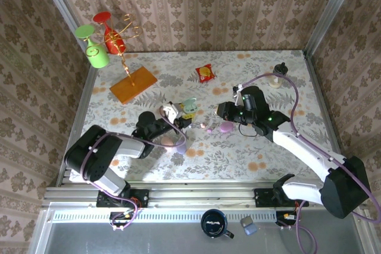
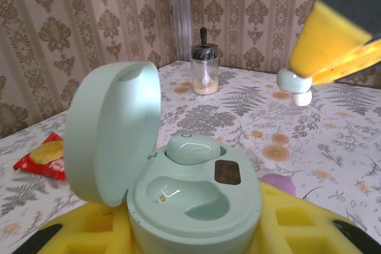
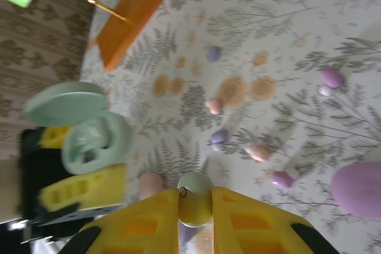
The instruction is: Insert the wireless bluetooth earbuds into the charging case
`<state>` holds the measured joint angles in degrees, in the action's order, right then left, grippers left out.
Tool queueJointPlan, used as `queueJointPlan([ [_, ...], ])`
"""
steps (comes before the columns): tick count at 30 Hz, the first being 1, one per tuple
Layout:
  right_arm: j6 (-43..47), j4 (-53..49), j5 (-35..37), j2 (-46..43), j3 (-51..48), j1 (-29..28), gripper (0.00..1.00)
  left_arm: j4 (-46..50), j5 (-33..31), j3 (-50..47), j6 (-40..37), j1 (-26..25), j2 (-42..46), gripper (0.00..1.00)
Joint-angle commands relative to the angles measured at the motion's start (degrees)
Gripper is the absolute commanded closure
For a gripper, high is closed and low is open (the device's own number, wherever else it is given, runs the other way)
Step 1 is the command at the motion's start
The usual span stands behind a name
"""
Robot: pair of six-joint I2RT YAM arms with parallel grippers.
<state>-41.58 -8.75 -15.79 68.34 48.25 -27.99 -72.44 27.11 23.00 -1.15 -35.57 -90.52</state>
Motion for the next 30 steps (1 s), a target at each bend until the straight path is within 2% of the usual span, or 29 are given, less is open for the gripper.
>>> queueJointPlan([
  [1, -3.3, 5.4, -6.8, -1.0, -0.4, 0.1, 0.8, -1.7, 0.3, 2.9, -1.7, -1.4, -1.7, 0.66],
  [10, -5.7, 10.4, -11.0, 0.7, 1.4, -0.8, 0.8, -1.6, 2.5, 7.5, -3.5, -4.1, -5.7, 0.67],
  [30, -3.0, 8.6, -6.3, 5.0, 5.0, -3.3, 0.8, -1.5, 0.9, 9.1, -5.1, -6.6, -6.4, 0.68],
])
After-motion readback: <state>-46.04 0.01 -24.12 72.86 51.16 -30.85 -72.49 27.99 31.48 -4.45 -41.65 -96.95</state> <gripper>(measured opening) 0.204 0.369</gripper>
